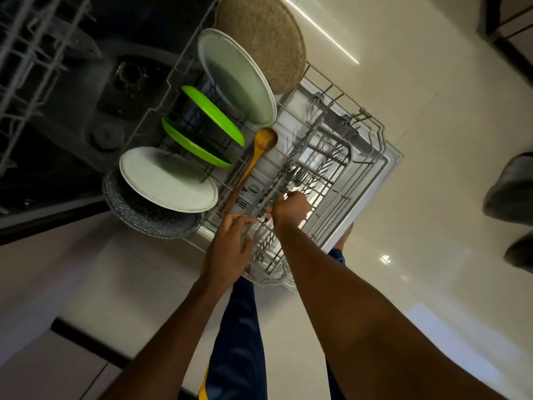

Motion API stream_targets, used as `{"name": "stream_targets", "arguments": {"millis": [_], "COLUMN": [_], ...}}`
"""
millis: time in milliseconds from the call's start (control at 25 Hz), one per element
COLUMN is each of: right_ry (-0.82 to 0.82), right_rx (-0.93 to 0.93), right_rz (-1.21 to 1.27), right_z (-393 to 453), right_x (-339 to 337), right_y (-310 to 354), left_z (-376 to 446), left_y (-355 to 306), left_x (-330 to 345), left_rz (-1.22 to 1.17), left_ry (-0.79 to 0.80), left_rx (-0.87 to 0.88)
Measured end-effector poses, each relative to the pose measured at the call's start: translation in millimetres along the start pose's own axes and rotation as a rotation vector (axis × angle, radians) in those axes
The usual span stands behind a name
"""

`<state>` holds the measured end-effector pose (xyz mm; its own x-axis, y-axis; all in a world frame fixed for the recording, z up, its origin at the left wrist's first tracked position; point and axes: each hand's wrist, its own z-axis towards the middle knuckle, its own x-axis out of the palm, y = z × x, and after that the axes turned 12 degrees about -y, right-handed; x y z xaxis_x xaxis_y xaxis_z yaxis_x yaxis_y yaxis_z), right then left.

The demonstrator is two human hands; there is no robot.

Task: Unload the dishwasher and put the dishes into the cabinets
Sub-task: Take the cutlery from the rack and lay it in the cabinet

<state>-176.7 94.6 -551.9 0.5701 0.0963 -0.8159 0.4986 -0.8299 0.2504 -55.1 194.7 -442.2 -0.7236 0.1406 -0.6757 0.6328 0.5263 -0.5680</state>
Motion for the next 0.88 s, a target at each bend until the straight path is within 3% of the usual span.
{"name": "stream_targets", "arguments": {"millis": [320, 760, 880], "right_ry": [-0.060, -0.081, -0.030], "right_rx": [0.198, 0.121, 0.059], "right_rz": [0.142, 0.125, 0.019], "right_z": [-8, -17, -13], "right_x": [37, 25, 20], "right_y": [7, 11, 12], "left_z": [-30, -24, -20], "left_y": [49, 38, 37], "left_x": [-13, -3, -2], "left_rz": [0.043, -0.024, -0.052], "left_ry": [0.029, 0.022, 0.021], "left_rx": [-0.037, -0.082, -0.075]}}
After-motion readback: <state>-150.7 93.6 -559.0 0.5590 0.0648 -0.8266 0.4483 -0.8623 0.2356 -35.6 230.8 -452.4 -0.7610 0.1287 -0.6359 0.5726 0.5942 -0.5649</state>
